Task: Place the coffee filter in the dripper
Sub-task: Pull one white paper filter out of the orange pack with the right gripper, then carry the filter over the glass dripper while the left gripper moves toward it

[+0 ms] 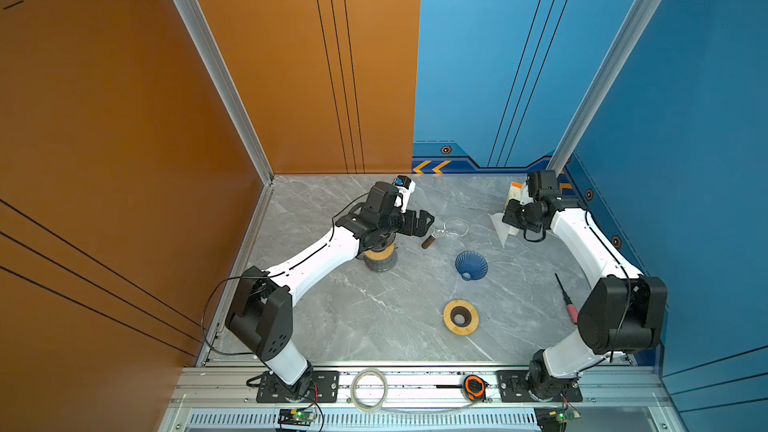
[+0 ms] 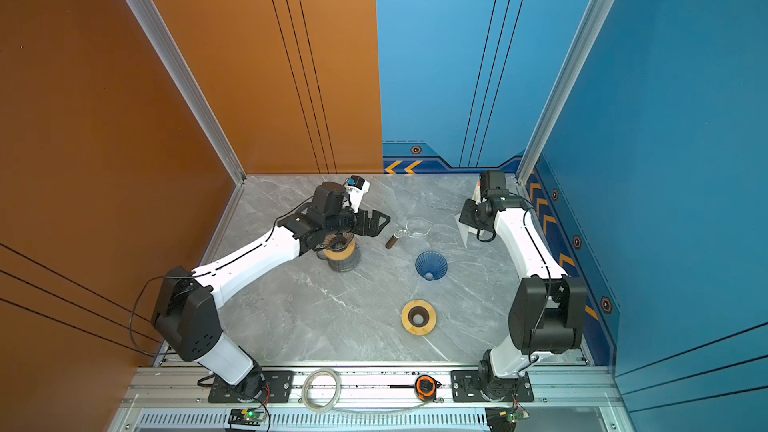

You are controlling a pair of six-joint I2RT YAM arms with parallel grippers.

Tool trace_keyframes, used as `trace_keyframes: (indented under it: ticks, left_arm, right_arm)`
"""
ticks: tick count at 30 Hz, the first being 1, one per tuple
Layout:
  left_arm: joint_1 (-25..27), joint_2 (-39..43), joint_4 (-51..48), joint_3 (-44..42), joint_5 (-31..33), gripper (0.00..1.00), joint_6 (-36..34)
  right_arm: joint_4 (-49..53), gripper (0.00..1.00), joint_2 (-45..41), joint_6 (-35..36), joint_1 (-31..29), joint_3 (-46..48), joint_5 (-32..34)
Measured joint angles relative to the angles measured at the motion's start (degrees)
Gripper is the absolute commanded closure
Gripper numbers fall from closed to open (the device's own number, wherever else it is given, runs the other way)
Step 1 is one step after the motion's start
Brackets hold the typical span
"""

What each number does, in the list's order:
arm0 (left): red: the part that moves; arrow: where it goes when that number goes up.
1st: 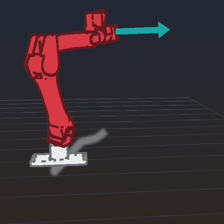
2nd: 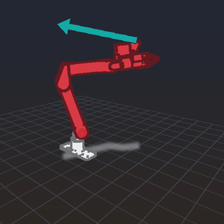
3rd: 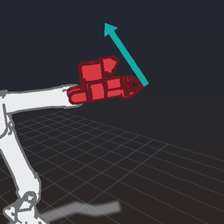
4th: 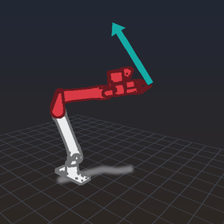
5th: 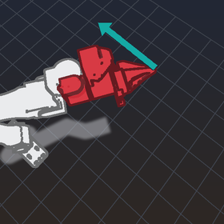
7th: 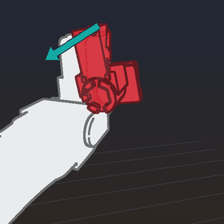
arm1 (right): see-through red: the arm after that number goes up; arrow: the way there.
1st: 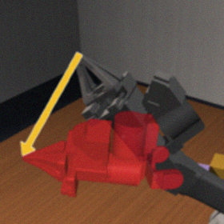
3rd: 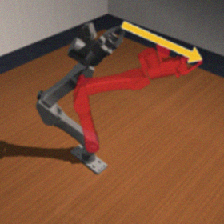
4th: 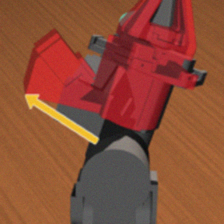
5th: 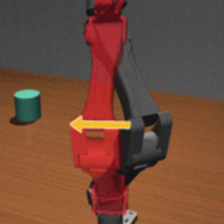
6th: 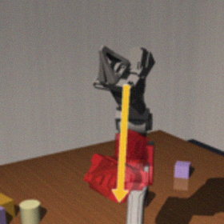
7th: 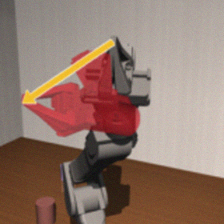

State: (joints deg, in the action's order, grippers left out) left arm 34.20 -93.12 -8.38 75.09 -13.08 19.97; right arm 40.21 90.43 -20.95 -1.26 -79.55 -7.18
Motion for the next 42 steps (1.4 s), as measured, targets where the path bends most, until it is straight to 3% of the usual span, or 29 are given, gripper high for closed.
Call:
trace_keyframes:
  ticks: [13, 27, 42]
  left_arm:
    - [-1.3, 3.8, -0.9, -0.3, 0.0, 0.02, 1.4]
    - [-10.4, 17.9, -6.9, -7.6, 0.0, 0.02, 5.0]
    - [-18.9, 26.8, -17.9, -10.3, 0.0, 0.02, 5.0]
  right_arm:
    - [4.5, 1.00, -0.7, 0.2, -10.7, -11.1, -3.6]
    - [5.2, 1.00, 7.2, -1.2, -24.3, -25.2, -6.8]
    - [-2.9, 1.00, 11.1, -6.2, -33.9, -27.3, -10.6]
